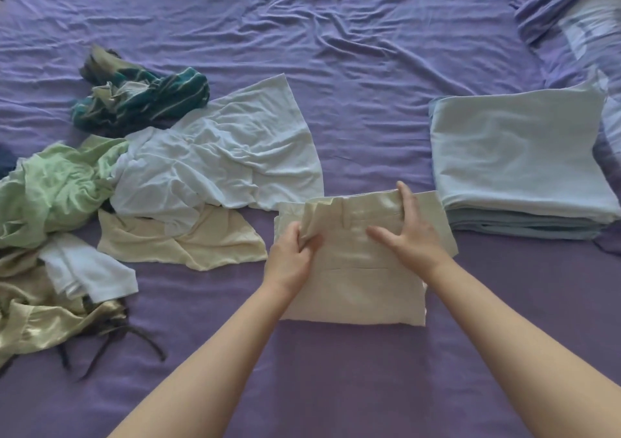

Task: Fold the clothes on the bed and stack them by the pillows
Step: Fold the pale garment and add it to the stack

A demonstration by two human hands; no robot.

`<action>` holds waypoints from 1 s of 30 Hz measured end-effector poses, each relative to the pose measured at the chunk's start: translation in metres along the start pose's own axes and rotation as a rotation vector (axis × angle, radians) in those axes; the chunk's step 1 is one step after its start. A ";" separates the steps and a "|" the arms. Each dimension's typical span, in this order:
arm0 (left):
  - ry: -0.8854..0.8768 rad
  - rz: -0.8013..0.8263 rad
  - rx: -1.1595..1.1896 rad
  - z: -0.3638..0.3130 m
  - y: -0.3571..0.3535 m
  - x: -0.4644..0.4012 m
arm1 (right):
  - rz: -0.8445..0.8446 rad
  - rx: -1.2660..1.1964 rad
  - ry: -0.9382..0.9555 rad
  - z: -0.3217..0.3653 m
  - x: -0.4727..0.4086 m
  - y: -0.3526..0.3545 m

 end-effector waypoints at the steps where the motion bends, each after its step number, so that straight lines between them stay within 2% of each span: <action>1: 0.017 -0.031 -0.087 0.001 -0.003 -0.008 | -0.034 0.079 0.023 -0.001 -0.004 -0.002; 4: 0.082 -0.190 -0.421 0.009 -0.010 -0.020 | -0.072 0.228 0.037 -0.013 -0.015 -0.015; 7: 0.233 -0.282 -0.430 0.030 -0.009 -0.018 | -0.124 0.476 -0.121 -0.039 -0.006 -0.023; 9: 0.302 -0.289 -0.346 0.041 -0.008 -0.012 | -0.227 0.394 -0.307 -0.058 0.015 -0.025; 11: 0.322 -0.284 -0.243 0.047 -0.007 -0.009 | -0.323 0.193 -0.459 -0.071 0.033 -0.030; 14: 0.369 -0.243 -0.015 0.053 -0.005 -0.010 | -0.422 -0.032 -0.557 -0.075 0.043 -0.035; 18: 0.390 -0.160 0.289 0.055 0.000 -0.015 | -0.385 -0.165 -0.429 -0.065 0.037 -0.033; 22: 0.219 -0.233 0.306 0.029 0.012 -0.006 | -0.366 -0.148 -0.305 -0.042 0.042 -0.022; 26: 0.070 -0.296 0.276 -0.009 0.027 0.000 | -0.418 -0.067 -0.149 -0.007 0.052 0.004; 30: -0.040 -0.330 0.302 -0.061 0.032 -0.010 | -0.510 -0.036 -0.016 0.025 0.054 0.058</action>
Point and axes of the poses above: each hand's wrist, its own x-axis away from the middle knuckle, its own y-axis out of the back of the hand, z = x × y, the point moved 6 cm from there along -x, towards the middle knuckle, and after that the axes turned 13 degrees about z, right-handed, at the moved point
